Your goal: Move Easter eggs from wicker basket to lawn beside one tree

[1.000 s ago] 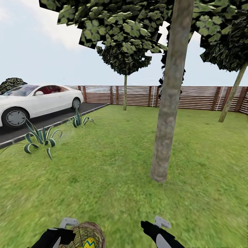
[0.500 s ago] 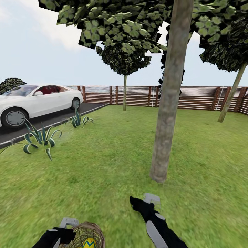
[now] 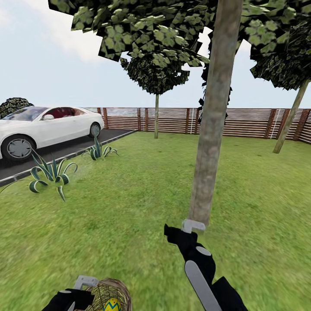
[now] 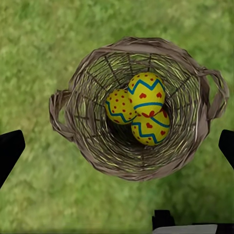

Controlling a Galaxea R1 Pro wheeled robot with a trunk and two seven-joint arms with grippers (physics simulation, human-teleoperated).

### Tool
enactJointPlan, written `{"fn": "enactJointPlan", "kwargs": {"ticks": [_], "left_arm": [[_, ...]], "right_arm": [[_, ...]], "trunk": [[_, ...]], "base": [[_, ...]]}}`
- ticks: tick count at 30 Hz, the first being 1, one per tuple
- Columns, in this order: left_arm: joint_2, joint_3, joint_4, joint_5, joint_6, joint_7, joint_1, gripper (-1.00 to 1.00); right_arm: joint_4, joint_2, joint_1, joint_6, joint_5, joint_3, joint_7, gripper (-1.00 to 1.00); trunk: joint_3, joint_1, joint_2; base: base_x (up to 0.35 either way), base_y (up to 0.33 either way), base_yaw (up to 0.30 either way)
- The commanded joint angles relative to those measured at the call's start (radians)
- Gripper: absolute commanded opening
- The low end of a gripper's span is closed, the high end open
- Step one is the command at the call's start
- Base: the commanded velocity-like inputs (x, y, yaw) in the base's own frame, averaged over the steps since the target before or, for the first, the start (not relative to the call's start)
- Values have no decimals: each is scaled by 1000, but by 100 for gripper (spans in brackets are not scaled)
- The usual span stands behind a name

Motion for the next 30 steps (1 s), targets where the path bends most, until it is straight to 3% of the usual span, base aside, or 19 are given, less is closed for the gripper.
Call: {"fn": "enactJointPlan", "kwargs": {"ticks": [1, 5, 13, 30], "left_arm": [[1, -5, -2, 5, 5, 1, 0, 100], [1, -5, -1, 9, 5, 1, 0, 100], [2, -7, -2, 13, 4, 0, 1, 100], [8, -2, -1, 12, 1, 2, 1, 100]], "right_arm": [[-1, 0, -5, 3, -8, 1, -10, 100], [2, -6, -18, 6, -8, -6, -12, 100], [4, -9, -24, 10, -8, -61, -10, 100], [-1, -12, -24, -3, -4, -70, 0, 100]], "trunk": [[0, 0, -1], [0, 0, -1], [0, 0, -1], [-54, 66, -120]], "base": [[0, 0, 0], [0, 0, 0], [0, 0, 0], [0, 0, 0]]}}
